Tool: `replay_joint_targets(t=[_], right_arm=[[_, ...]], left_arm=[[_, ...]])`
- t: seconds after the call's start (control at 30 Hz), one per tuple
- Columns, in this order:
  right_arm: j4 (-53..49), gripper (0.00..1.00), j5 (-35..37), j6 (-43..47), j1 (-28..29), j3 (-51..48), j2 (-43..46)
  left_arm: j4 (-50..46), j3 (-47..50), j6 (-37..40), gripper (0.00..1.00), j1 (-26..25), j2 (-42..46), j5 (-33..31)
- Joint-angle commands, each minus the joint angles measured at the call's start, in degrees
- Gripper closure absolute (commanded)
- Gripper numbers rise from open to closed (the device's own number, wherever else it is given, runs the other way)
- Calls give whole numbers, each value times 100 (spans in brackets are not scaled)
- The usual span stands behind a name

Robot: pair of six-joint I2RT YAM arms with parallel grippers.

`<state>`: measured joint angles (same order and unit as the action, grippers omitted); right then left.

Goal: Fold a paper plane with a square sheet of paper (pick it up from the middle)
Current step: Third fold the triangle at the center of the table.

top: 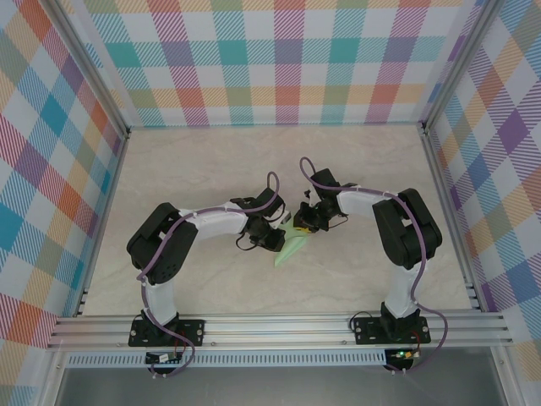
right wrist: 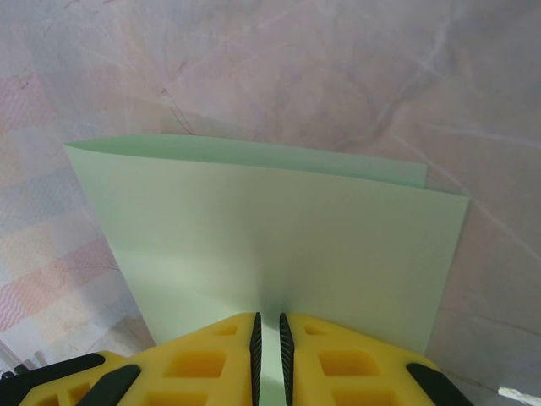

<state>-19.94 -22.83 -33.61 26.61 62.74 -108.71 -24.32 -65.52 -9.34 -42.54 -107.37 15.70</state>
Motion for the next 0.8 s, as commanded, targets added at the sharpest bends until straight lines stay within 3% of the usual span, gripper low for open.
replay_joint_targets(t=[0.0,0.77], right_arm=[[-172,83,34,-12,-8,-113,-63],[-105,83,42,-38,-10,-157,-81]], left_arm=[[-102,-78,30,87,65,-55,-115],[233,115,-8,87,64,339,-164]])
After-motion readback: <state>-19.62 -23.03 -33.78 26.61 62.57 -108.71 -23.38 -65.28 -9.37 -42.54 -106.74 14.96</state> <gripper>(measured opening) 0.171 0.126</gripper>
